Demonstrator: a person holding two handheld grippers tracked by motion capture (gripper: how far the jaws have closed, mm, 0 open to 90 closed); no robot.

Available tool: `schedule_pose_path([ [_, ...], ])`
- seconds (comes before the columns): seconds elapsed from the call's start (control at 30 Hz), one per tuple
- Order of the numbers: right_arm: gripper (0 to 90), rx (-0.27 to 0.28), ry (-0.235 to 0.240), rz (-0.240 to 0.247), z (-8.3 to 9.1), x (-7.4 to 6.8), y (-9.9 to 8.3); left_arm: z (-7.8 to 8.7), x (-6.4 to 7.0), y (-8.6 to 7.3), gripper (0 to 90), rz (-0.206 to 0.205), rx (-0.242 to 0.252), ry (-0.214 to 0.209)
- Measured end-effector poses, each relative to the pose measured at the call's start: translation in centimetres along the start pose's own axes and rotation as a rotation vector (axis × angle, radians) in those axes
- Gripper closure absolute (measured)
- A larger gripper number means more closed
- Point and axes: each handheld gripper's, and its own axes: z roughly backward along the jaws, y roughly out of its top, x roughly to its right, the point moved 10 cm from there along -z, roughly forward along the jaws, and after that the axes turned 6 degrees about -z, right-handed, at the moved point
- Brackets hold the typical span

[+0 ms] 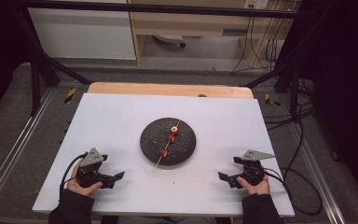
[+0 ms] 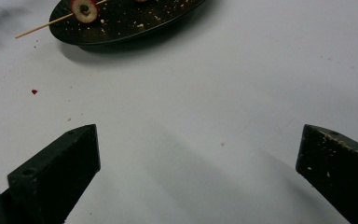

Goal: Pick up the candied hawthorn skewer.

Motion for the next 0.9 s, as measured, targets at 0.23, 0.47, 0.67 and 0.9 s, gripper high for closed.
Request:
schedule_pose_path([
  [0.23, 0.5, -0.004, 0.003, 0.001, 0.0, -0.1, -0.1, 0.0, 0.4, 0.1, 1.8, -0.017, -0.007, 0.002],
  [0.47, 0.5, -0.002, 0.001, 0.002, -0.1, -0.1, -0.1, -0.4, 1.1, 0.4, 1.8, -0.029, -0.02, -0.004],
  [0.67, 0.5, -0.007, 0.0, 0.005, -0.2, -0.2, 0.0, -0.8, 1.8, 0.9, 1.8, -0.031, -0.028, -0.003],
  [0.9, 0.5, -0.014, -0.003, 0.005, -0.3, -0.2, -0.1, -1.1, 2.7, 1.9, 1.9, -0.029, -0.031, -0.005],
])
